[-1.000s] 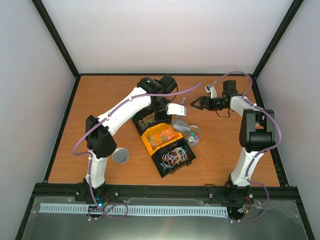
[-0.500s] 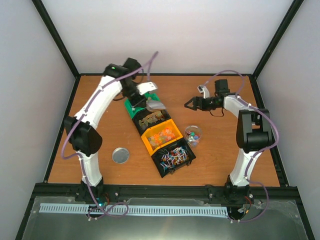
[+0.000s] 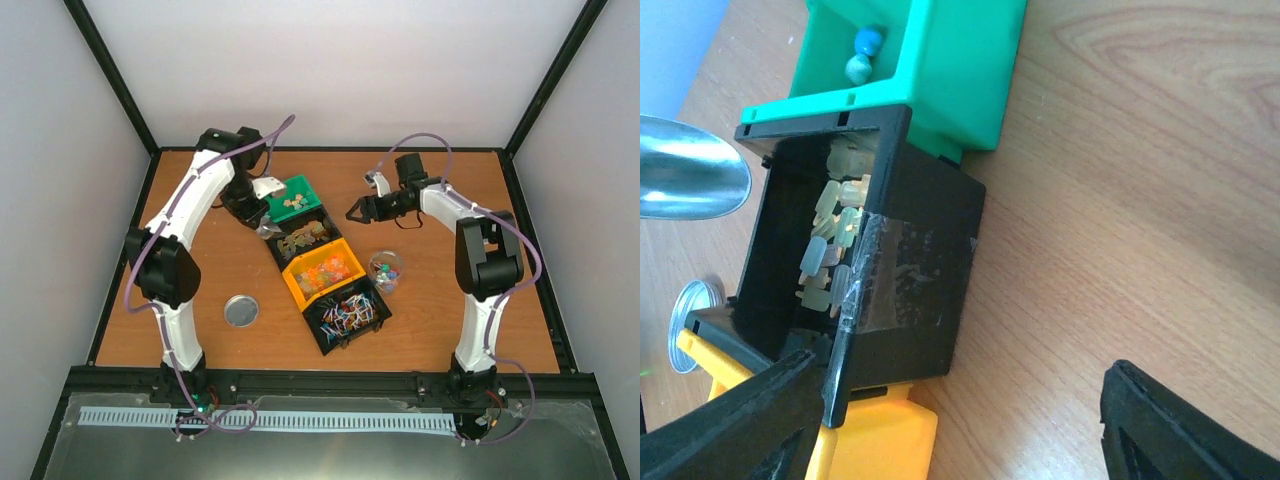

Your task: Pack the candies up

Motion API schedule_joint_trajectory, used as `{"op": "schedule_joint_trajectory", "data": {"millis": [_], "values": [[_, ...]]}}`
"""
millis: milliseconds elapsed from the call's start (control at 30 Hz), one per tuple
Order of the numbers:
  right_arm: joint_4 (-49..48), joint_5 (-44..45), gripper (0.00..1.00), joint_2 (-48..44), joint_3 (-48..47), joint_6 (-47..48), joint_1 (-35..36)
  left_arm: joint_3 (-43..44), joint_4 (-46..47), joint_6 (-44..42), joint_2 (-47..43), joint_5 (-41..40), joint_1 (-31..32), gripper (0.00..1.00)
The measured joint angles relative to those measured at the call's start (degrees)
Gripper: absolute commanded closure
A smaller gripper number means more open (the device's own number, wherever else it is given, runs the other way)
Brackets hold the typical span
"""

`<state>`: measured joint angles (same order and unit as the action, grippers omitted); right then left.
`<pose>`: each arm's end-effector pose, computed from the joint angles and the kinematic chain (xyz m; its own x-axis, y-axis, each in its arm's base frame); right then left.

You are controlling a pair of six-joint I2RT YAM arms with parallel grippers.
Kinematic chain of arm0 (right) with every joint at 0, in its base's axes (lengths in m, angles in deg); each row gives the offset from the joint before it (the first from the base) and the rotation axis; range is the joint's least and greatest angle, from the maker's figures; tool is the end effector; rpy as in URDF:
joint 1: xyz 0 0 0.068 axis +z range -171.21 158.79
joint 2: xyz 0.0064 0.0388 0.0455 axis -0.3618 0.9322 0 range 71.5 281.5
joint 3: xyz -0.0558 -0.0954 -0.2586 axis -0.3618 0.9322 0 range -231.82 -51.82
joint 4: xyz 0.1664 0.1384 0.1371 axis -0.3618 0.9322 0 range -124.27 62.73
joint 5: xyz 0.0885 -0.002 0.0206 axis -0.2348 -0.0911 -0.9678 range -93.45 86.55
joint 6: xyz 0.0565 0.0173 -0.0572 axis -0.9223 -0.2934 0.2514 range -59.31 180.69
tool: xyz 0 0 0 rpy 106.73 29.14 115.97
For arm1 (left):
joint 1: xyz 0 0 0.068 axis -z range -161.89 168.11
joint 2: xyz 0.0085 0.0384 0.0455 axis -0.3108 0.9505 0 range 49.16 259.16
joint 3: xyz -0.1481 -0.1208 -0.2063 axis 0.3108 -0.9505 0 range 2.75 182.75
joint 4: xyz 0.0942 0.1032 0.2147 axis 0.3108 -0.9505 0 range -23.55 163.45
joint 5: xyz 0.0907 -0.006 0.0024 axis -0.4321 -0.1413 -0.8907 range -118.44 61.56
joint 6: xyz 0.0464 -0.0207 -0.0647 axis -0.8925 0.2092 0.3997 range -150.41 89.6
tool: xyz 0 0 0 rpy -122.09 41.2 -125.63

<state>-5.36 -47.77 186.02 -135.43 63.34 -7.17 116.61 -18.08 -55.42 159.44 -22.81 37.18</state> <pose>0.4073 0.1534 0.1819 -0.8139 -0.2376 -0.5302 -0.5525 0.5985 0.5800 0.3331 -0.1226 0.2989 -0.7170 0.6932 -0.0739 0.6971 0.7132 -0.0736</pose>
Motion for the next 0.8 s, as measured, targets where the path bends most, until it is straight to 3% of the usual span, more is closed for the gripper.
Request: {"op": "schedule_joint_trajectory", "data": {"millis": [333, 800], "values": [[3.93, 0.46, 0.29, 5.16, -5.29, 1.27, 3.69, -2.56, -0.50, 6.01, 3.58, -4.85, 4.17, 0.99], [6.21, 0.68, 0.52, 7.80, -8.33, 2.95, 5.99, -0.37, 2.51, 10.32, 9.42, -12.55, 8.66, 0.99]]}}
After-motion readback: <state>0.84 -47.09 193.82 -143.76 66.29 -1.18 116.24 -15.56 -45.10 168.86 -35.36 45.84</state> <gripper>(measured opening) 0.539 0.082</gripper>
